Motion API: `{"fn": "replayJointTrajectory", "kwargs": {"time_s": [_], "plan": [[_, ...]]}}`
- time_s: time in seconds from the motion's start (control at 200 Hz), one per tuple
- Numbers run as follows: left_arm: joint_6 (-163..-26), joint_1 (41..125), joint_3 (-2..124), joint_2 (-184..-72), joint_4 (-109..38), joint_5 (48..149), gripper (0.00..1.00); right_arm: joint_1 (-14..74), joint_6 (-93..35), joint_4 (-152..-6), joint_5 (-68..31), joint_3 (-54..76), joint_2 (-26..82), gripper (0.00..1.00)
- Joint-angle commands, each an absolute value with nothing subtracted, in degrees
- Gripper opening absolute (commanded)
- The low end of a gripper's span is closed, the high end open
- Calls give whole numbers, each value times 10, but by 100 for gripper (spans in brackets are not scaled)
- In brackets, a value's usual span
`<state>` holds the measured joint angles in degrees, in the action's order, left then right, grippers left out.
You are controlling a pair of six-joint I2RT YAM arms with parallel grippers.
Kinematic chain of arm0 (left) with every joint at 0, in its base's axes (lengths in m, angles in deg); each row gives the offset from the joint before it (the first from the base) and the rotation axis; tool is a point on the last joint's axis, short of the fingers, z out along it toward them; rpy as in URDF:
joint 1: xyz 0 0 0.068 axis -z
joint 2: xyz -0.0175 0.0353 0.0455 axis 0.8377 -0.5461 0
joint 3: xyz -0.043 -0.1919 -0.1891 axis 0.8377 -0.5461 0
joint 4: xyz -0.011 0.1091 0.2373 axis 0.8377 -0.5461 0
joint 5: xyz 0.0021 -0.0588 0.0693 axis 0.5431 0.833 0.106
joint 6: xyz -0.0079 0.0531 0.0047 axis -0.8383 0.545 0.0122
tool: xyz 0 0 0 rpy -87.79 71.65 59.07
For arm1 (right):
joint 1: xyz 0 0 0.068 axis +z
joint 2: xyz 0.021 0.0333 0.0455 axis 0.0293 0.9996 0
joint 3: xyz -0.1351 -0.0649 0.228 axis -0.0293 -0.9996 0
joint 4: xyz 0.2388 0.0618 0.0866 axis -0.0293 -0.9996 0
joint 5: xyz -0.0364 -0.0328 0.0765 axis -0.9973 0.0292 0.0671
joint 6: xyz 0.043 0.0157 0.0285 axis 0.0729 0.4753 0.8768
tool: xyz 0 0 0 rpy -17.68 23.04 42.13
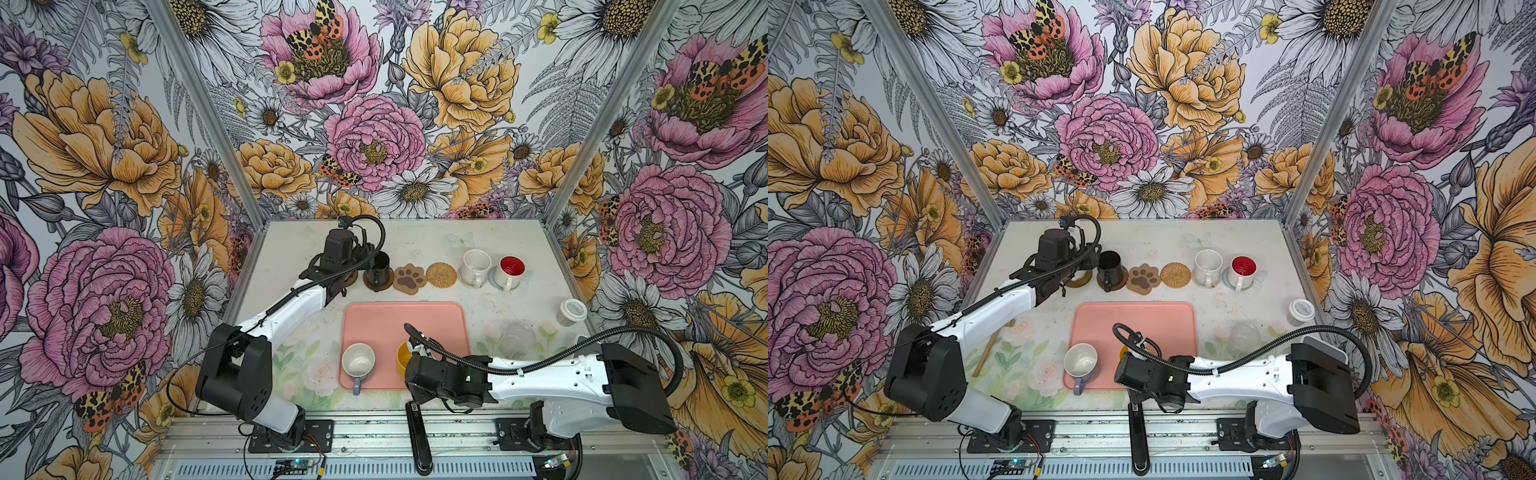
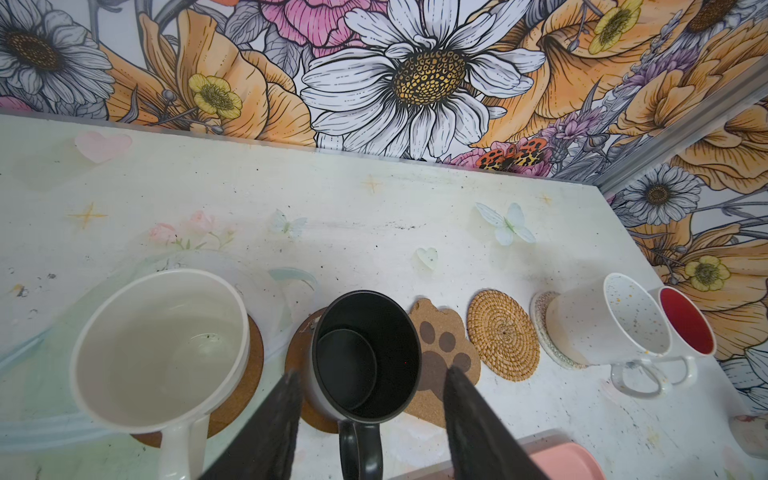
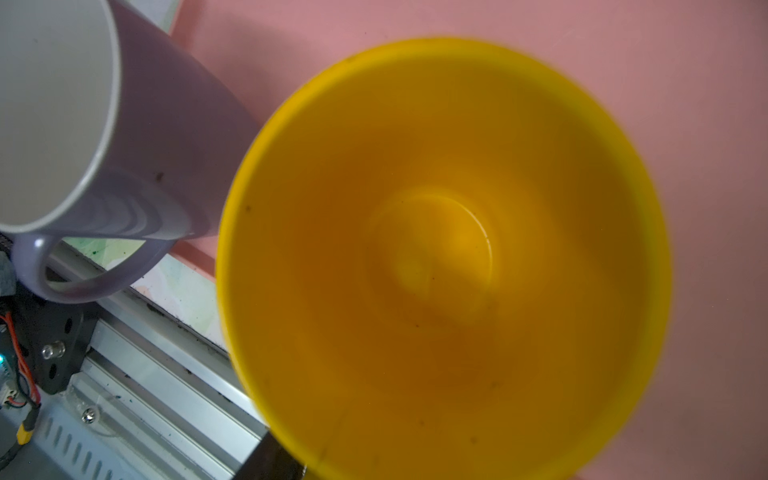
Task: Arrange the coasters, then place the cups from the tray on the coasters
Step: 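Close the right gripper on the yellow mug's rim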
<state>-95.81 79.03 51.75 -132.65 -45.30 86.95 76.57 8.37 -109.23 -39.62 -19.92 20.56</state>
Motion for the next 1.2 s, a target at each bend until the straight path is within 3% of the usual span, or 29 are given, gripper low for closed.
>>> {"fn": "replayJointTrajectory", "kwargs": {"time_s": [0.0,0.52,0.951,1.196], "plan": [[-968,783,514,-1334,-435,884,56,753,99,-1075,-378,-195,217,52],[-973,774,512,-1342,-429,893,56,730,112,-1062,-352,-202,231,37],[-975,770,512,-1347,-428,898,56,723,112,-1062,-348,-199,238,0],[-976,768,509,-1345,-427,897,56,721,111,-1064,-353,-196,242,0]]}}
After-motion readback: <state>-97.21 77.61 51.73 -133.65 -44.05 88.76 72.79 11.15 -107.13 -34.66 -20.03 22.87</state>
